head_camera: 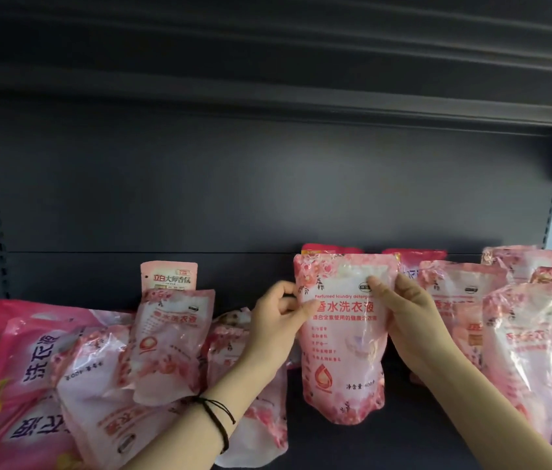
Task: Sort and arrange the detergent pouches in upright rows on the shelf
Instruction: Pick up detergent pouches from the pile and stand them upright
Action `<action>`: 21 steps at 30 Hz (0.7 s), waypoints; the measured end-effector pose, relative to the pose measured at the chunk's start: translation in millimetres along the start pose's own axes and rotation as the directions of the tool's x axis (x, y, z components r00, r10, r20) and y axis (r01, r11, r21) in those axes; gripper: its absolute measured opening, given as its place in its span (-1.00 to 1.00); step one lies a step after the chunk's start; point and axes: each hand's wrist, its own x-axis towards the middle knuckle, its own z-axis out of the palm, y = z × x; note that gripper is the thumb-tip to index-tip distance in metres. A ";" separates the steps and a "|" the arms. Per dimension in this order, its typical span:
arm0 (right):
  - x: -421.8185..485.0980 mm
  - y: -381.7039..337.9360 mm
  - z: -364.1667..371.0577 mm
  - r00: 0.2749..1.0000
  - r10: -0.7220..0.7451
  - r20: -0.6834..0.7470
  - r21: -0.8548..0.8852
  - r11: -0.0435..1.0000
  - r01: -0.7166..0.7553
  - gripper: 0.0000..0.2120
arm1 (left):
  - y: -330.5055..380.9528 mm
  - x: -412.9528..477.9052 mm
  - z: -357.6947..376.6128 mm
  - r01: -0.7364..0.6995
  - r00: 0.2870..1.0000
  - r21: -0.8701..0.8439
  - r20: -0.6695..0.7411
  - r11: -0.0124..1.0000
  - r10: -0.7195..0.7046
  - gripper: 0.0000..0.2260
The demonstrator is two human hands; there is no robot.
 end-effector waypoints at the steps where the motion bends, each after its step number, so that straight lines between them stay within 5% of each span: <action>1: 0.7 2.7 -5.6 1.000 0.012 -0.005 0.001 1.000 -0.012 -0.74 | -3.5 -0.7 4.6 0.006 1.000 0.005 -0.005 1.000 -0.006 -0.89; 8: 11.2 10.1 -32.3 0.999 0.042 -0.034 -0.083 0.996 -0.044 -0.79 | -16.4 -2.4 30.2 0.034 0.999 0.063 -0.042 0.997 -0.031 -0.84; 12: 21.2 -6.1 -30.0 0.983 -0.172 -0.070 -0.396 0.909 0.130 -0.69 | -12.0 1.0 33.0 0.065 0.998 0.114 -0.004 0.991 -0.065 -0.80; 17: 30.2 -32.3 -9.8 0.856 -0.473 0.210 -0.771 0.458 0.442 -0.68 | 2.5 2.2 9.3 0.042 0.989 0.297 0.124 0.954 -0.083 -0.82; 21: 25.7 -45.3 7.9 0.736 -0.401 0.545 -0.782 0.074 0.619 -0.80 | 23.8 -4.4 -39.4 -0.162 0.979 0.713 0.201 0.682 0.023 -0.83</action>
